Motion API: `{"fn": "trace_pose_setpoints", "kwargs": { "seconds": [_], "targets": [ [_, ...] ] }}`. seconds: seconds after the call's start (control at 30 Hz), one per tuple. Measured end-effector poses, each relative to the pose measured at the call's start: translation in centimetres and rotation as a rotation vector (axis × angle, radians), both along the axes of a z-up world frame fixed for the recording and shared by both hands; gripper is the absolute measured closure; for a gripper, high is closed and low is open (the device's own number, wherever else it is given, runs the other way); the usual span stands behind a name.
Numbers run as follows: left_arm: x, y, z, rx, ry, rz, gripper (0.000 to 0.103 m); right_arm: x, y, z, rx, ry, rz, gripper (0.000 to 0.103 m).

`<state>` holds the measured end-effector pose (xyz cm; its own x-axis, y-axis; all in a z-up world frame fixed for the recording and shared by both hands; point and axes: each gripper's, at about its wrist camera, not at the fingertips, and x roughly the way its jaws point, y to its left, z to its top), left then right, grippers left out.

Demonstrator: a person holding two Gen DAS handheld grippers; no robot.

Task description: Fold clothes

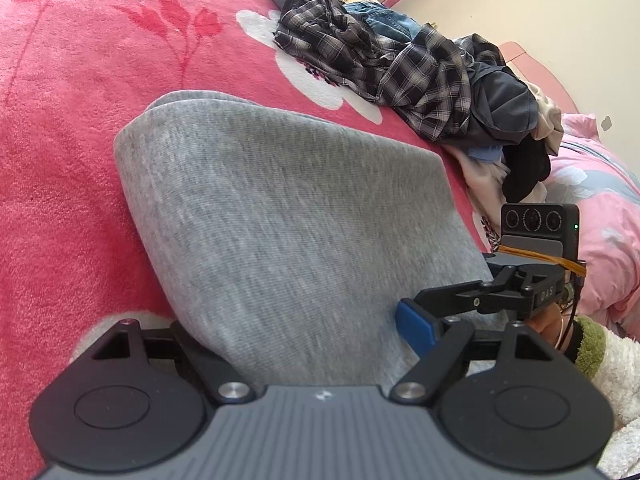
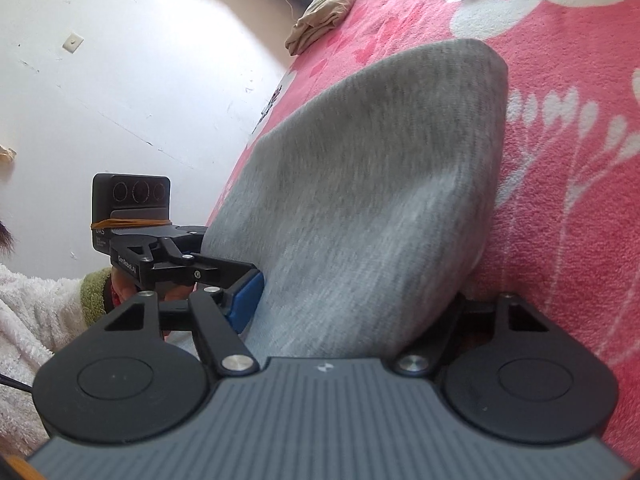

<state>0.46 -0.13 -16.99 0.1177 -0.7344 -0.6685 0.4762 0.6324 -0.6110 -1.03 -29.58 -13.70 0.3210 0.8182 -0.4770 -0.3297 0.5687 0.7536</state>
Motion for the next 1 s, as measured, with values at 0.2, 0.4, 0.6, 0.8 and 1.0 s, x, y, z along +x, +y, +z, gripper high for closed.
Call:
{"fn": "trace_pose_setpoints", "kwargs": {
  "seconds": [0.2,0.4,0.6,0.8,1.0],
  "targets": [
    [0.0,-0.5,0.3,0.027,-0.003,0.003,0.021,0.2,0.1,-0.1,-0.004,0.006,-0.002,0.034],
    [-0.2,-0.8,0.5,0.059,-0.009,0.013,0.021,0.5,0.5,0.1,-0.037,0.045,-0.021,0.034],
    [-0.5,-0.5,0.6,0.062,-0.024,0.027,0.023,0.8,1.1,0.3,-0.065,0.076,-0.041,0.034],
    [-1.0,-0.6,0.9,0.065,-0.046,0.026,0.026,0.7,0.8,0.2,-0.070,0.064,-0.045,0.039],
    [-1.1,-0.7,1.5,0.072,-0.036,0.046,0.036,0.6,0.3,0.0,-0.049,0.066,-0.060,0.046]
  ]
}}
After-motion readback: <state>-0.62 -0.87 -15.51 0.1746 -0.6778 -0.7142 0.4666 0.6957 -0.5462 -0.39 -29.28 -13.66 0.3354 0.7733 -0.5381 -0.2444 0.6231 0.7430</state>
